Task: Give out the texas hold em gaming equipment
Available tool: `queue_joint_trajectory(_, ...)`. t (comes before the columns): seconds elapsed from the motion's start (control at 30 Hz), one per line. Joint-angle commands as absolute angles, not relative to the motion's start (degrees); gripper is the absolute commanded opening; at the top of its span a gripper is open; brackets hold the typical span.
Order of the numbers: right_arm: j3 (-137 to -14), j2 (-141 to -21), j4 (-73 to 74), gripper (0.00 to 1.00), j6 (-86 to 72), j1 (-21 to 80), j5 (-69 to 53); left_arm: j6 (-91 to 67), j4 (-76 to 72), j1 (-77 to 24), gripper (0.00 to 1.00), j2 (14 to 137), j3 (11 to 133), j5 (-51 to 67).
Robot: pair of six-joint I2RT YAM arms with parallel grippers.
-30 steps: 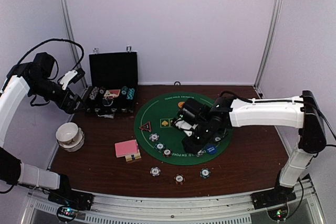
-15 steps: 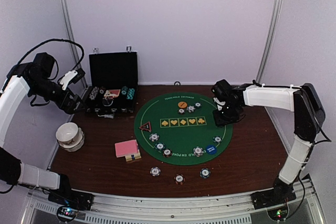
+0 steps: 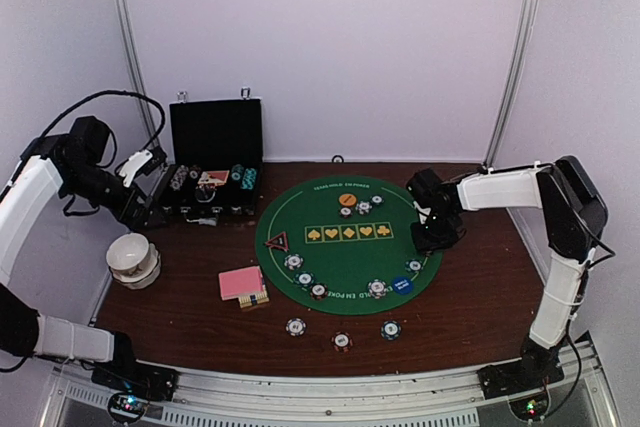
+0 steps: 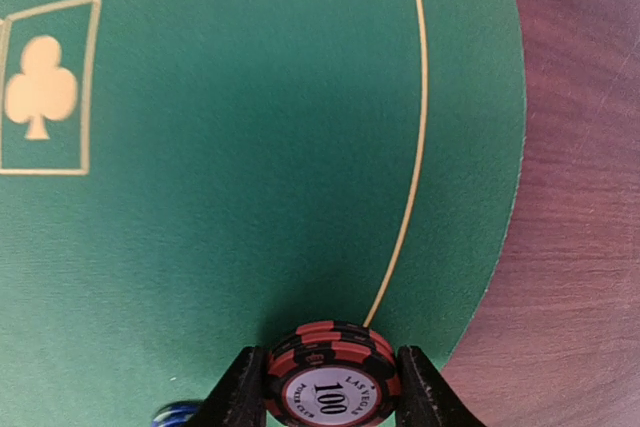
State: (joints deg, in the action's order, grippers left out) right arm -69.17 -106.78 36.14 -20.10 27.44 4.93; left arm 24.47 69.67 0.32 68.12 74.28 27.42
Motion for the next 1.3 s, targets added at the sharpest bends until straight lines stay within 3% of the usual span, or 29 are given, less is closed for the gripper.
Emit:
queue_joint_trajectory(0.0,-67.9,-108.4,34.0,0.17,-21.9,26.9,5.1,25.0,65.5,-2.0,0.98,67.6,70.5,28.1)
queue_joint_trajectory(0.1,-68.0,-108.9,33.9,0.28,-22.2,26.7,4.8,26.5,65.5,-4.5,0.97,68.1,68.7,25.8)
queue_joint_trajectory(0.23,-67.8,-108.1,34.2,0.61,-23.1,26.7,5.1,26.9,64.6,-8.9,0.98,69.2,66.6,23.6)
queue_joint_trajectory(0.37,-68.1,-104.2,34.9,0.73,-23.8,26.8,5.0,25.6,61.8,-12.9,0.97,70.7,64.4,22.1)
queue_joint_trajectory(0.83,-74.9,-93.0,35.7,0.89,-30.4,34.5,0.2,25.7,50.6,-23.0,0.98,78.0,58.1,18.8)
queue_joint_trajectory(1.27,-76.8,-94.2,30.9,0.91,-36.1,41.4,-8.3,29.4,42.8,-27.5,0.98,82.6,53.5,17.3)
